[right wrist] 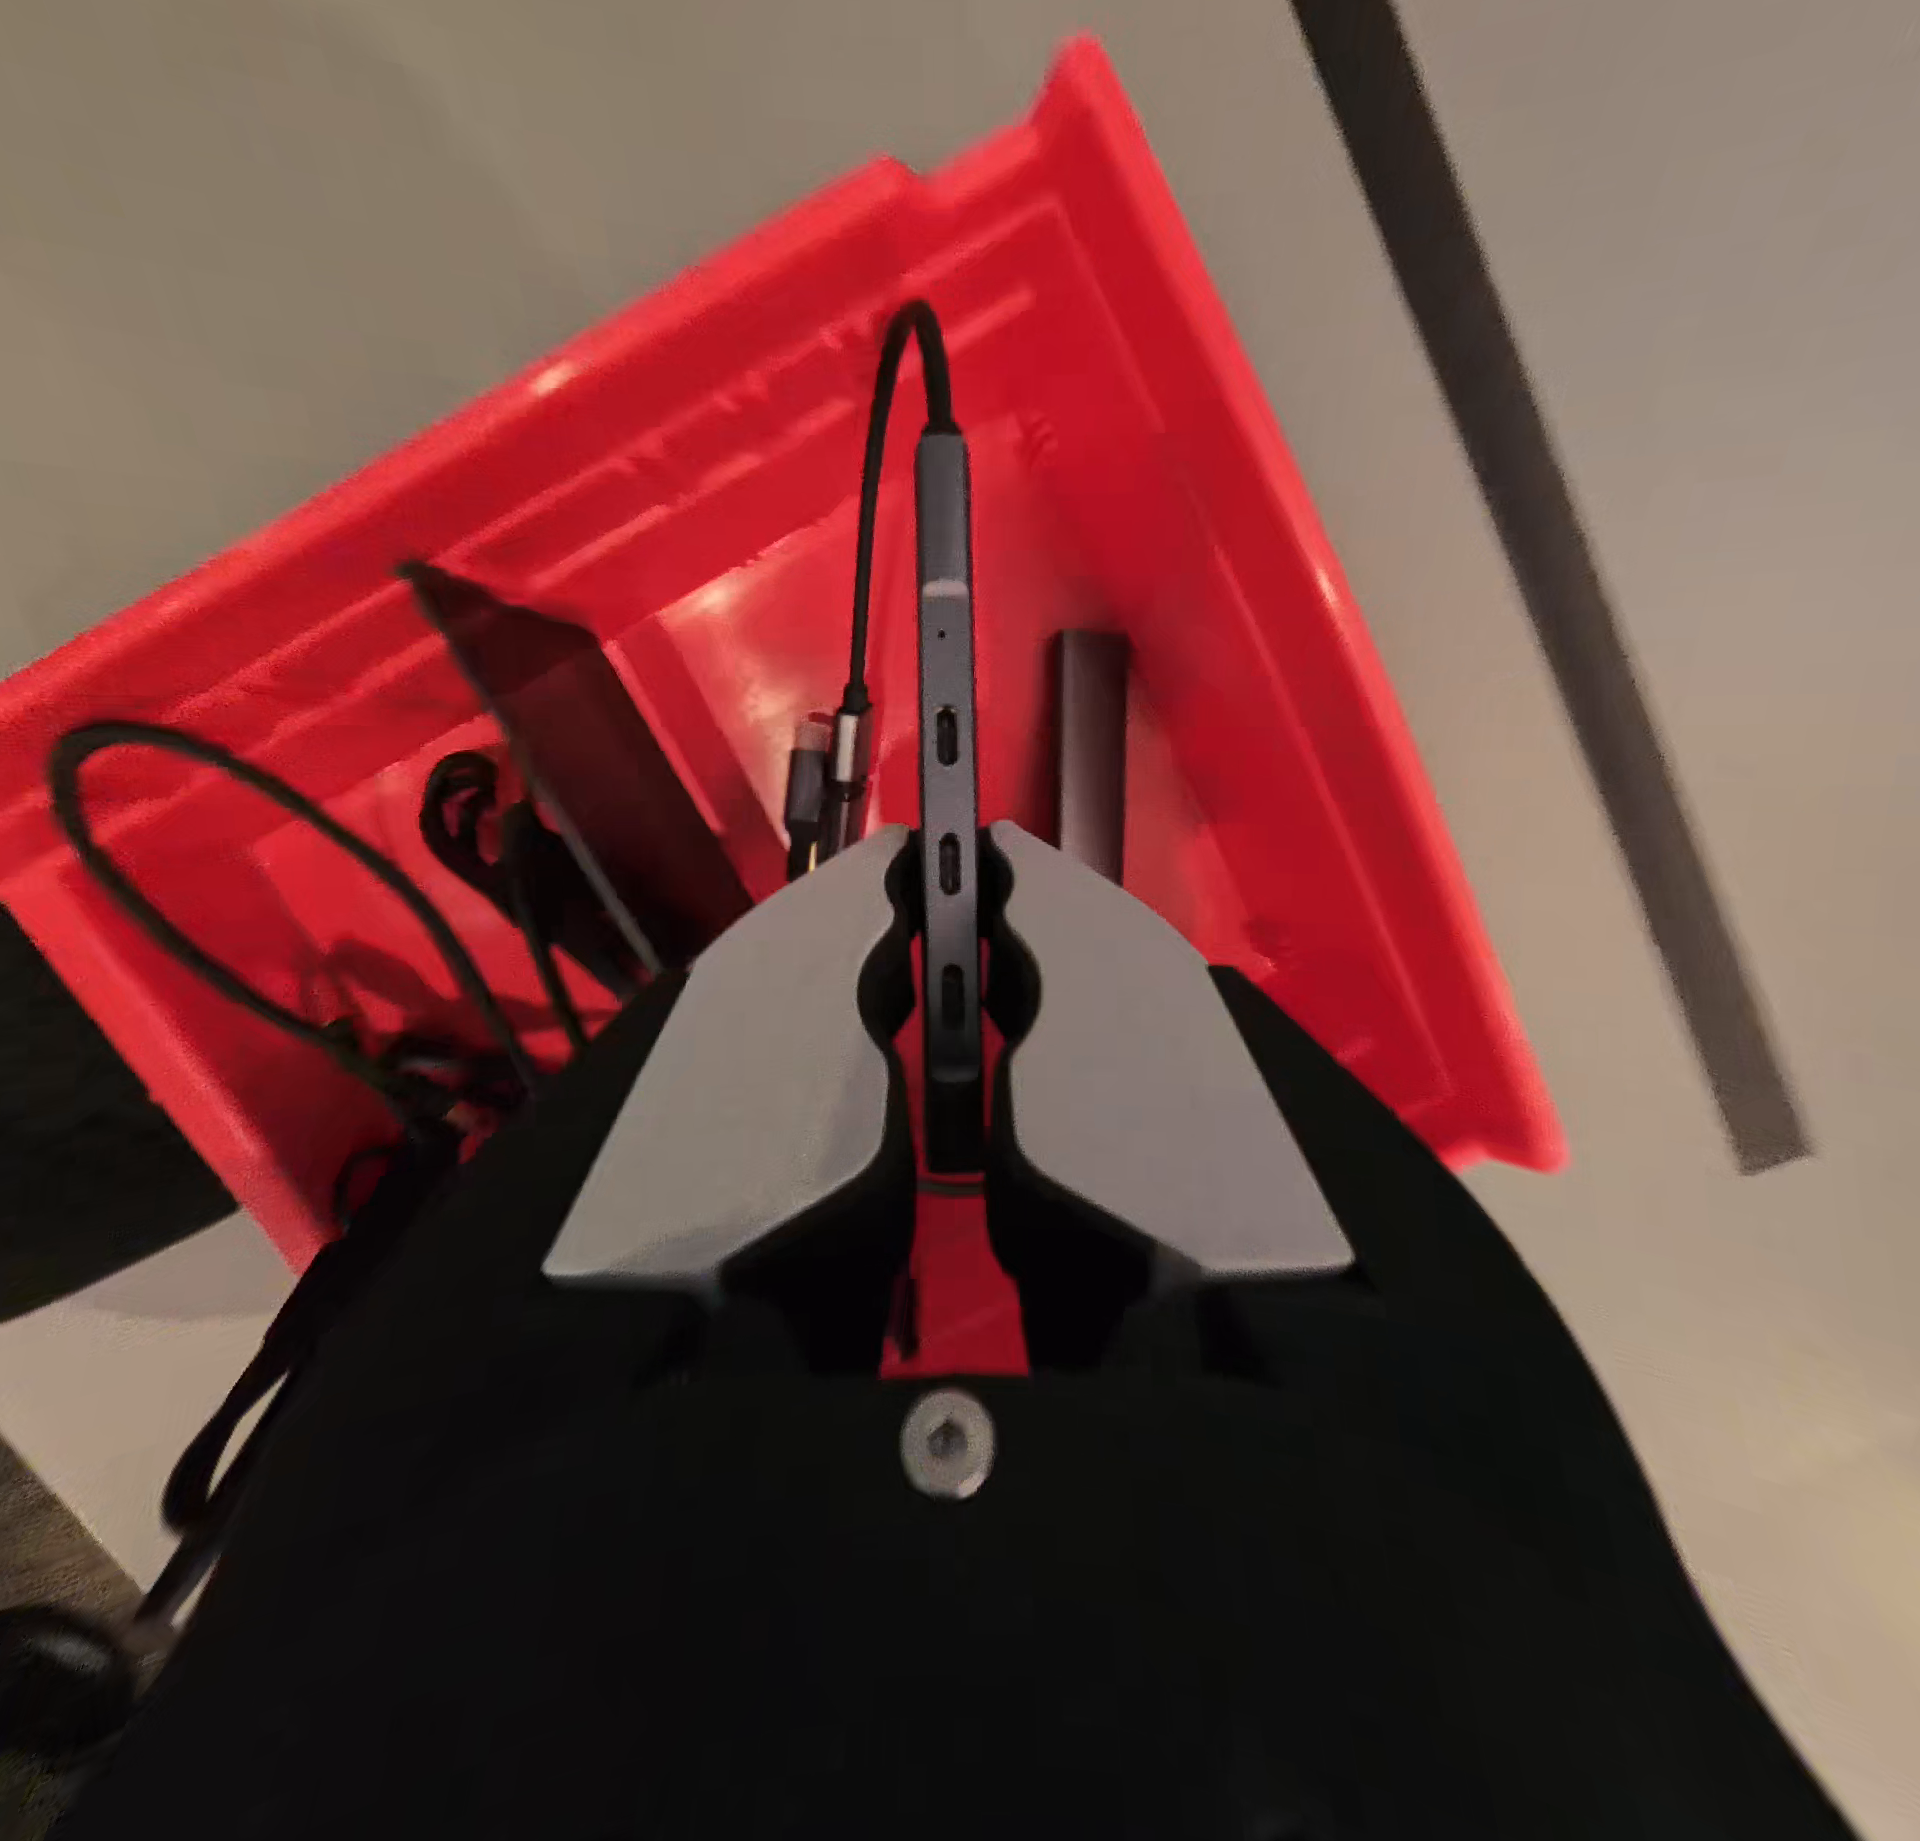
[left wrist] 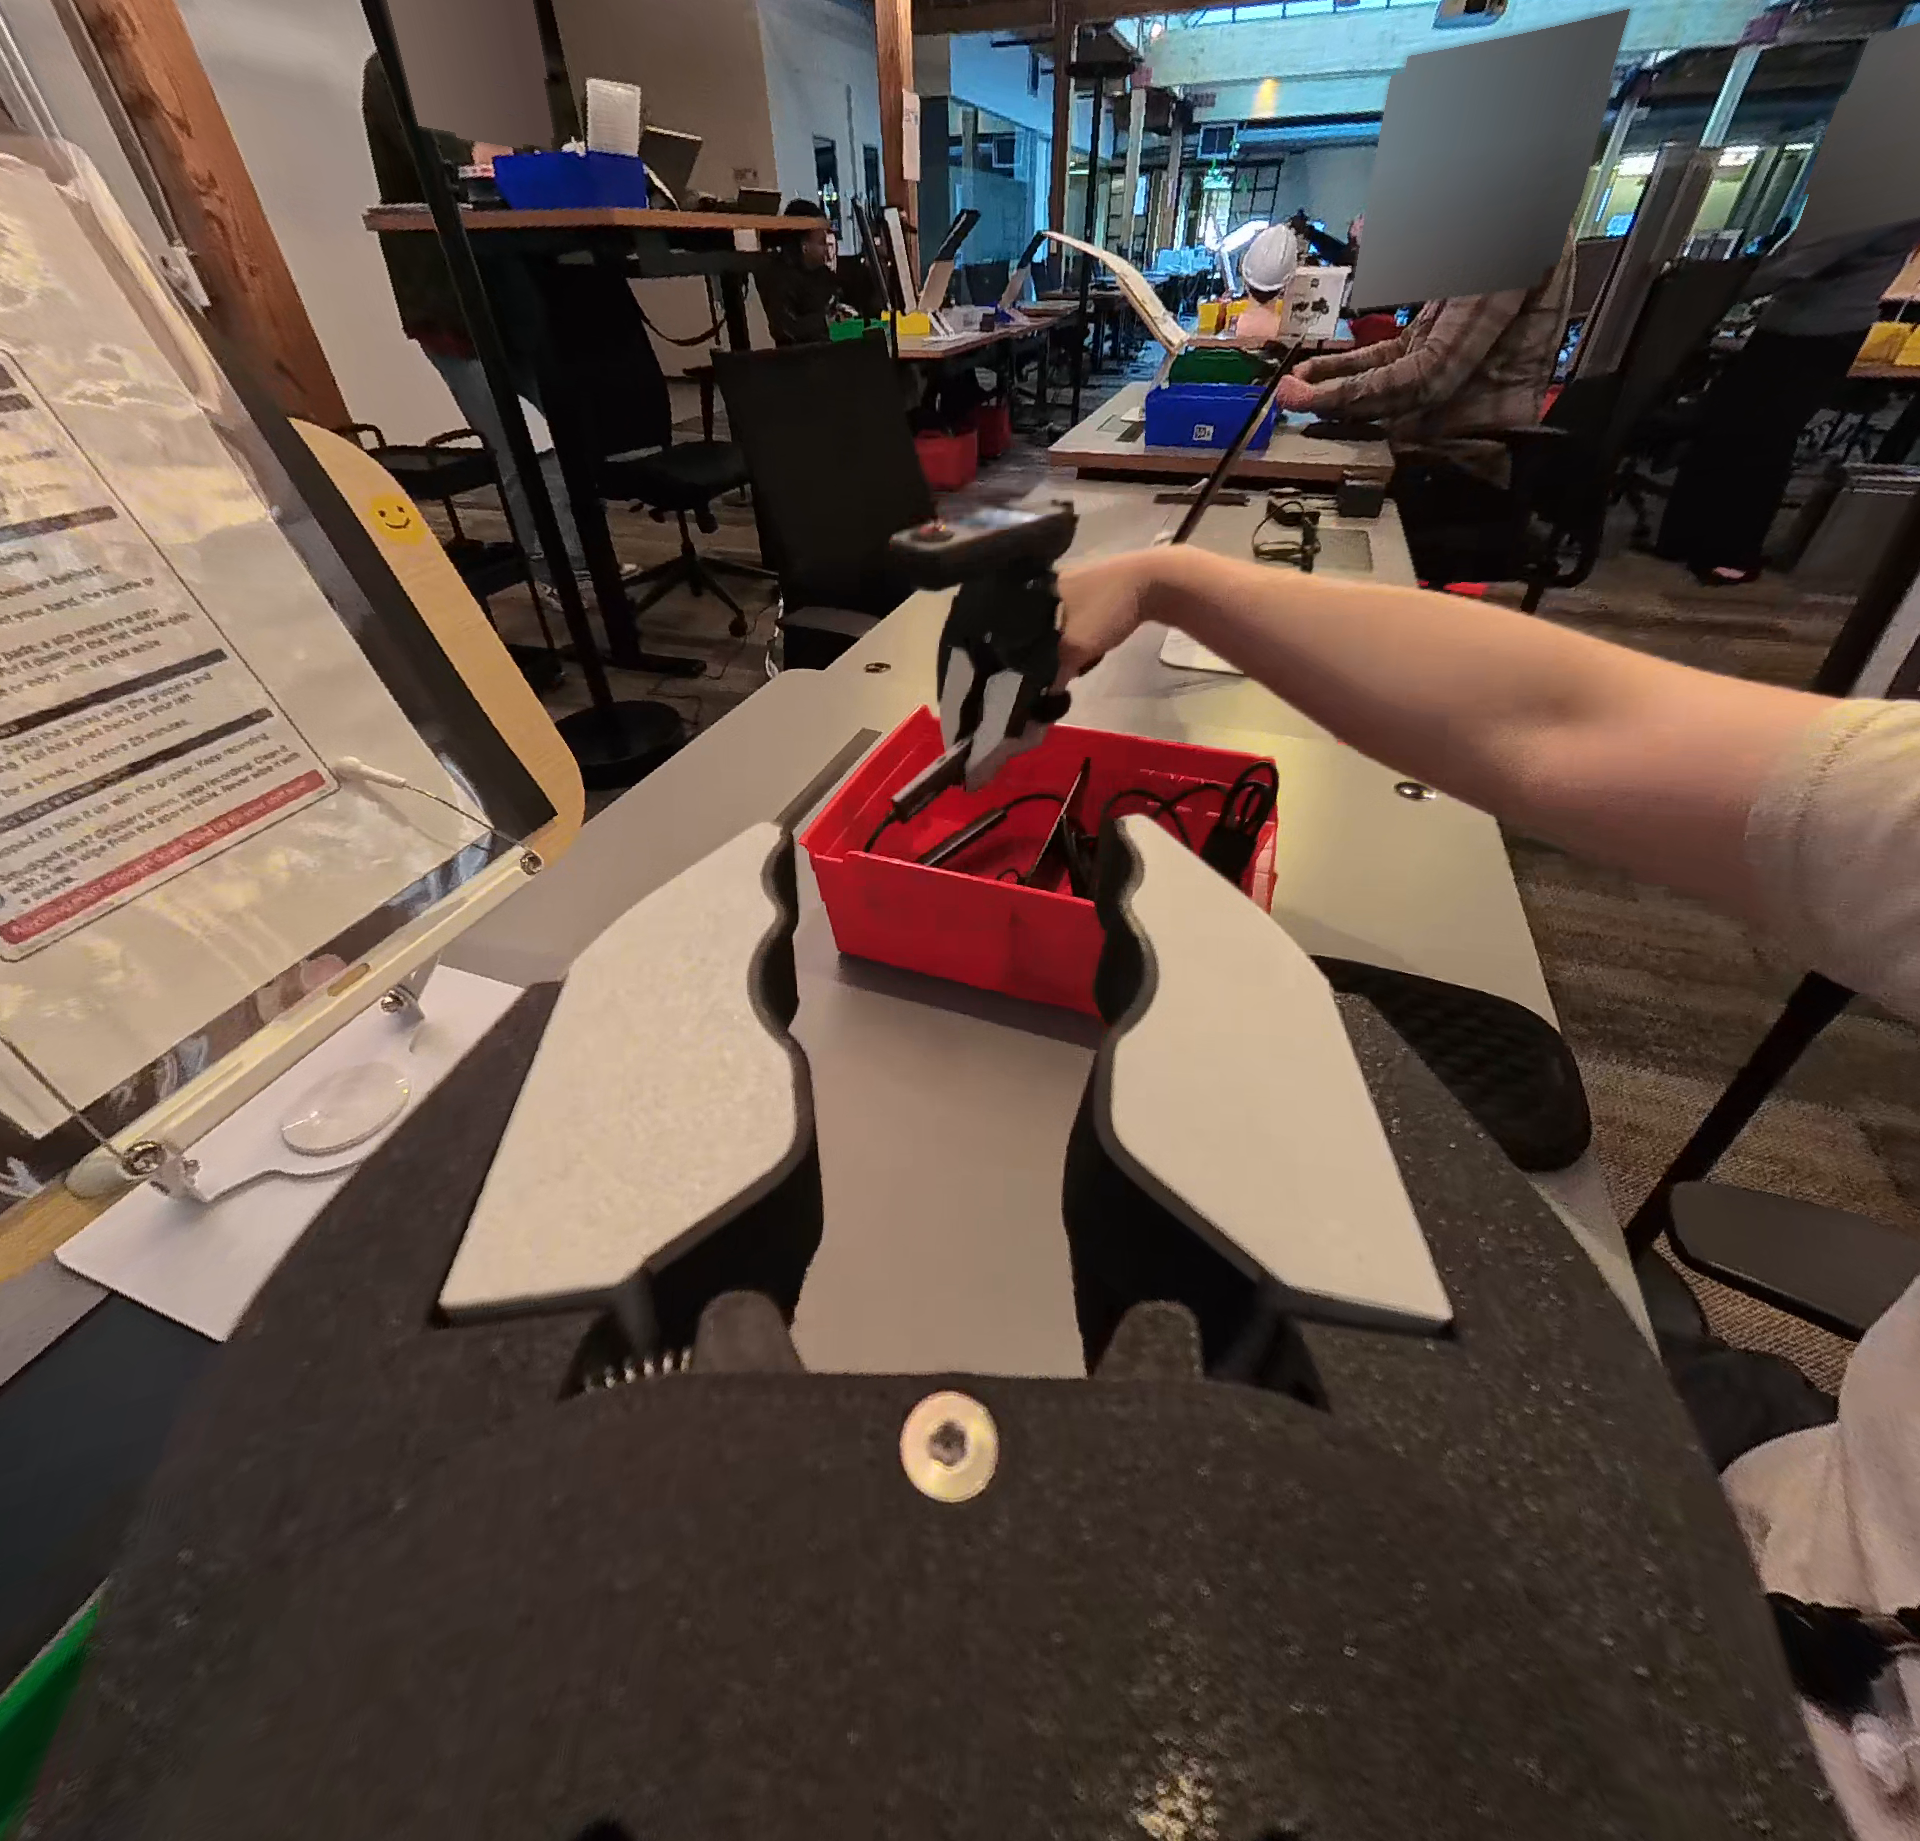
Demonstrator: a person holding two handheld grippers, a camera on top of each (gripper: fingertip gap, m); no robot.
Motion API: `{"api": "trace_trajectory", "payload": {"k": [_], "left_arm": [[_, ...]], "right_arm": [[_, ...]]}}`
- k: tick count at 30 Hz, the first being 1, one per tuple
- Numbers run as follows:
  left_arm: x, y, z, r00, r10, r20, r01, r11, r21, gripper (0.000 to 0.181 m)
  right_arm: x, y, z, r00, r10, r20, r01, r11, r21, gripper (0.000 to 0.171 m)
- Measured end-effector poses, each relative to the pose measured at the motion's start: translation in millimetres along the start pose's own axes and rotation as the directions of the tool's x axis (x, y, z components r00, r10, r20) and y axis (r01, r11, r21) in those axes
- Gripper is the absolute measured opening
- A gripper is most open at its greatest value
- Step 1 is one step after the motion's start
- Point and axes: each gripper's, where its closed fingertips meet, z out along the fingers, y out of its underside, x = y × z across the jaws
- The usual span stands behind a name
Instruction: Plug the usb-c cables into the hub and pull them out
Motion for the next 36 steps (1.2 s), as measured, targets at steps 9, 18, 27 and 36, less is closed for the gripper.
{"api": "trace_trajectory", "payload": {"k": [9, 18, 27, 36], "left_arm": [[-40, 16, -24, 0.978, -0.027, 0.205, 0.046, 0.995, -0.09, 0.068], [-112, 67, -157, 0.667, -0.024, 0.744, 0.289, 0.929, -0.23, 0.063], [-141, 168, -251, 0.48, -0.053, 0.876, 0.66, 0.679, -0.321, 0.063], [-119, 255, -262, 0.458, -0.14, 0.878, 0.826, 0.432, -0.362, 0.029]], "right_arm": [[33, 26, 19, 0.975, 0.152, -0.162, -0.157, 0.987, -0.023, 0.049], [7, 126, -62, 0.72, 0.528, -0.45, -0.499, 0.845, 0.192, 0.046], [-16, 144, -26, 0.689, 0.699, -0.19, -0.701, 0.71, 0.071, 0.033], [-25, 149, 3, 0.622, 0.748, -0.232, -0.779, 0.621, -0.084, 0.008]]}}
